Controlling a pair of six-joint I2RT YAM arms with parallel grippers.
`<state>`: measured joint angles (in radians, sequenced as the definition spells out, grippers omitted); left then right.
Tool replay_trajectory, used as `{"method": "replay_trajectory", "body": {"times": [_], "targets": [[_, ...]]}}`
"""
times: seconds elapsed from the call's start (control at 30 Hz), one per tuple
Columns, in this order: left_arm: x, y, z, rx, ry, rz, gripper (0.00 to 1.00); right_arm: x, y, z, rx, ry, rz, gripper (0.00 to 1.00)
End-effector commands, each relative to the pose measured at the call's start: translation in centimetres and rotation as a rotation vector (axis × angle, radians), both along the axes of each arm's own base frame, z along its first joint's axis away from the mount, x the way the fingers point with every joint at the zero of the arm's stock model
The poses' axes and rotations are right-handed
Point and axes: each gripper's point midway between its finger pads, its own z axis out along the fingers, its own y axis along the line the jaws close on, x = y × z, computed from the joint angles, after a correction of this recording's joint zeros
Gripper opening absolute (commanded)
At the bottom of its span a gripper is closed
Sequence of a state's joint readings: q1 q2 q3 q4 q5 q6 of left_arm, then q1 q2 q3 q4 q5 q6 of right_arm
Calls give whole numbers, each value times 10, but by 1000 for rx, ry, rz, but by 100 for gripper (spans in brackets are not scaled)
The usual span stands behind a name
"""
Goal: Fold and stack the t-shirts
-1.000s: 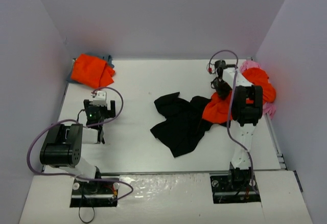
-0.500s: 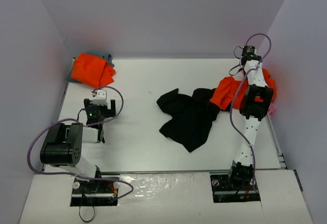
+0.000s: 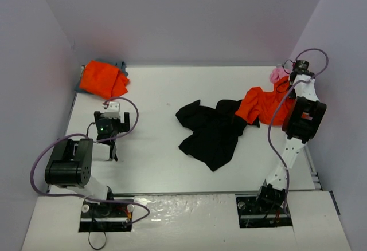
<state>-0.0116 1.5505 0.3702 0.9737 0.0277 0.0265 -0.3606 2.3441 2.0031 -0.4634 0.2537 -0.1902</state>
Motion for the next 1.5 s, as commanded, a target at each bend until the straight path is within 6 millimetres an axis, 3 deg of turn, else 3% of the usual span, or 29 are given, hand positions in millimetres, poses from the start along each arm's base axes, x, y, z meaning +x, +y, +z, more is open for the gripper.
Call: {"method": "replay_trajectory", "body": {"times": [0.0, 0.1, 0.17, 0.3, 0.4, 0.47, 0.77, 1.0, 1.07, 1.1, 1.2, 1.27, 1.47], "targets": [[16, -1, 33, -4, -109, -10, 97, 16, 108, 69, 69, -131, 278, 0], [16, -1, 33, -6, -108, -11, 97, 10, 137, 86, 89, -160, 330, 0], [16, -1, 33, -6, -109, -11, 97, 12, 147, 104, 75, -201, 340, 0], [16, -1, 33, -6, -110, -12, 97, 21, 150, 155, -8, -339, 325, 0], [16, -1, 33, -6, -109, -11, 97, 26, 154, 165, -24, -342, 328, 0], [16, -1, 33, -6, -110, -11, 97, 27, 159, 154, 10, -311, 332, 0], [16, -1, 33, -6, -108, -11, 97, 19, 202, 42, 177, -64, 415, 0], [15, -5, 34, -3, -115, -38, 97, 24, 236, 5, 205, 32, 484, 0], [11, -23, 37, 15, -126, -164, 97, 25, 241, -9, 192, 71, 486, 0], [9, -21, 39, 19, -133, -189, 97, 26, 243, -14, 194, 80, 484, 0], [10, -18, 39, 1, -134, -206, 97, 22, 223, -37, 84, 160, 437, 0], [10, -19, 40, -4, -137, -211, 97, 16, 191, -44, -59, 217, 361, 0], [11, -18, 39, -6, -138, -206, 97, -10, 86, -70, -124, 310, 145, 0]]}}
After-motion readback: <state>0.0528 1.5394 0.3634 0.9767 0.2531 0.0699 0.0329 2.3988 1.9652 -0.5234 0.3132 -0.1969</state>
